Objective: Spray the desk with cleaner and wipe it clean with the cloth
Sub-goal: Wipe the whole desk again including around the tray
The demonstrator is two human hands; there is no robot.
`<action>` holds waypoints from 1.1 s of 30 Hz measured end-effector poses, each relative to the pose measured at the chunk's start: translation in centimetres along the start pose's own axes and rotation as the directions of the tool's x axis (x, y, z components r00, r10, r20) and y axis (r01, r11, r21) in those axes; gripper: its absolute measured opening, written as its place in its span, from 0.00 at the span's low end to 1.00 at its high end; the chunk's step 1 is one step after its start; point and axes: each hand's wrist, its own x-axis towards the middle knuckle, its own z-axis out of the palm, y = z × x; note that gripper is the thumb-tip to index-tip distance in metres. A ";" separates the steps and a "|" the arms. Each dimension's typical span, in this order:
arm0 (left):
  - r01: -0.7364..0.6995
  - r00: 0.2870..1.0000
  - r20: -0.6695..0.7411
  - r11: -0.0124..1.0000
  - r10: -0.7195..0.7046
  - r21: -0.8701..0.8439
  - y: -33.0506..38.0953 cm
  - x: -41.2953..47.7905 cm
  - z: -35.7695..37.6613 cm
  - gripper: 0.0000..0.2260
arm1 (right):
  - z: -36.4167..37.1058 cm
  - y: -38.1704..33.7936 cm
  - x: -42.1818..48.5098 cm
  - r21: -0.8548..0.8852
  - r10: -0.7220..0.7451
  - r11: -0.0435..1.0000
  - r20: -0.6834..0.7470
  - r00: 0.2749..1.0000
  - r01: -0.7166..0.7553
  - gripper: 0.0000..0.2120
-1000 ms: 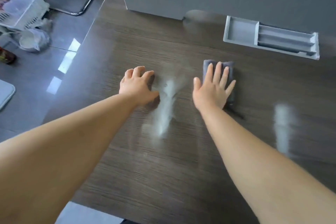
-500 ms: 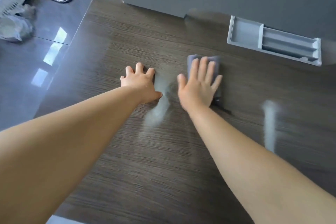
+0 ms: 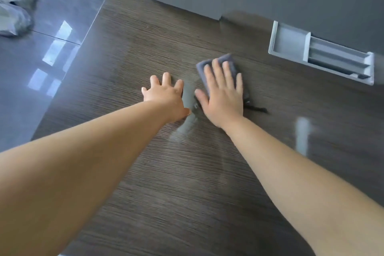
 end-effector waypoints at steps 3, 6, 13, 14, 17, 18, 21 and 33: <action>0.000 1.000 0.011 1.000 0.000 0.005 -0.1 0.0 -0.1 0.34 | -0.7 3.2 1.1 -0.023 -0.265 0.964 0.035 0.964 0.266 0.31; -0.015 1.000 0.021 1.000 0.015 0.005 0.0 -0.2 -0.2 0.35 | -1.6 6.5 6.2 -0.027 0.052 0.998 0.035 0.998 -0.052 0.28; -0.011 0.999 0.037 1.000 0.010 0.019 0.0 -0.2 -0.5 0.35 | -0.5 1.5 4.3 -0.011 0.116 0.993 -0.003 0.993 -0.117 0.31; -0.010 0.999 0.044 1.000 0.009 0.021 0.0 -0.2 -0.5 0.34 | -0.5 1.6 3.0 -0.029 0.009 1.000 0.015 1.000 -0.009 0.31; -0.002 0.998 0.063 1.000 0.000 0.026 0.3 0.0 -0.8 0.33 | -1.1 3.9 4.6 -0.045 -0.047 0.998 0.034 0.998 0.049 0.31; -0.002 0.997 0.071 1.000 0.000 0.020 0.4 -0.1 -0.9 0.33 | -1.4 4.7 6.1 -0.036 0.023 0.999 0.039 0.999 -0.022 0.30; 0.005 0.997 0.071 1.000 -0.005 0.010 0.3 -0.1 -0.7 0.34 | -2.4 6.1 10.5 -0.006 0.224 0.974 0.084 0.971 -0.225 0.29; -0.009 0.999 0.054 1.000 0.009 -0.001 0.1 -0.2 -0.7 0.35 | -2.3 4.9 7.2 -0.041 0.058 0.998 0.073 0.996 -0.055 0.29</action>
